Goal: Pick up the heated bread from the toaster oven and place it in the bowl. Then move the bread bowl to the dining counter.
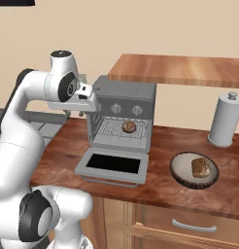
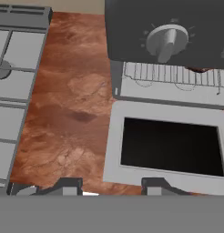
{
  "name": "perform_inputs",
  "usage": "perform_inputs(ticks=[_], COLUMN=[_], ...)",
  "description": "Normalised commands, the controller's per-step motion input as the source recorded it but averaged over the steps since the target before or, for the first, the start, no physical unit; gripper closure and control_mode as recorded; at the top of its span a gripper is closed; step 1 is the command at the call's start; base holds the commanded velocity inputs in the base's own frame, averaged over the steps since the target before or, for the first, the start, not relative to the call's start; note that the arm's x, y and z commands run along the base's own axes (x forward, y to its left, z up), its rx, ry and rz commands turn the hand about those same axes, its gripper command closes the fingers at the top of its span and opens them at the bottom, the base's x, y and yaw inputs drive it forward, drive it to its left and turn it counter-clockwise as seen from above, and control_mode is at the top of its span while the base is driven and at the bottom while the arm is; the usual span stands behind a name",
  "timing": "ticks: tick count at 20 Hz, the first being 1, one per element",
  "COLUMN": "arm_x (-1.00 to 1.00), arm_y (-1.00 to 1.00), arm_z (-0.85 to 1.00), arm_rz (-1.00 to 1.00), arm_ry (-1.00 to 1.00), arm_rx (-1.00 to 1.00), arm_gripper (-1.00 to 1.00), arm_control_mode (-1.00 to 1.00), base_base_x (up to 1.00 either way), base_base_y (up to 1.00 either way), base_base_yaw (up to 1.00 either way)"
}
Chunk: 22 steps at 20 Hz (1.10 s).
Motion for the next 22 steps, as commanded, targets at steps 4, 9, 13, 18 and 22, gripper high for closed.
perform_inputs(ticks=[4,9,13,18,22], arm_x=[-0.12,-0.41,-0.41,-0.12,0.00], arm_y=[-0.08,-0.40,-0.60,-0.57,-0.39], arm_z=[-0.06,-0.15,-0.19,-0.24,-0.34], arm_rz=[0.00,-0.03,0.00,0.00,0.00], arm_ry=[0.00,-0.06,-0.15,-0.26,-0.13], arm_rx=[0.00,0.04,0.02,0.03,0.03], arm_gripper=[-1.00,-1.00,-1.00,-1.00,-1.00], arm_control_mode=[-1.00,-1.00,-1.00,-1.00,-1.00], base_base_x=[0.00,0.00,0.00,0.00,0.00], base_base_y=[0.00,0.00,0.00,0.00,0.00], base_base_yaw=[0.00,0.00,0.00,0.00,0.00])
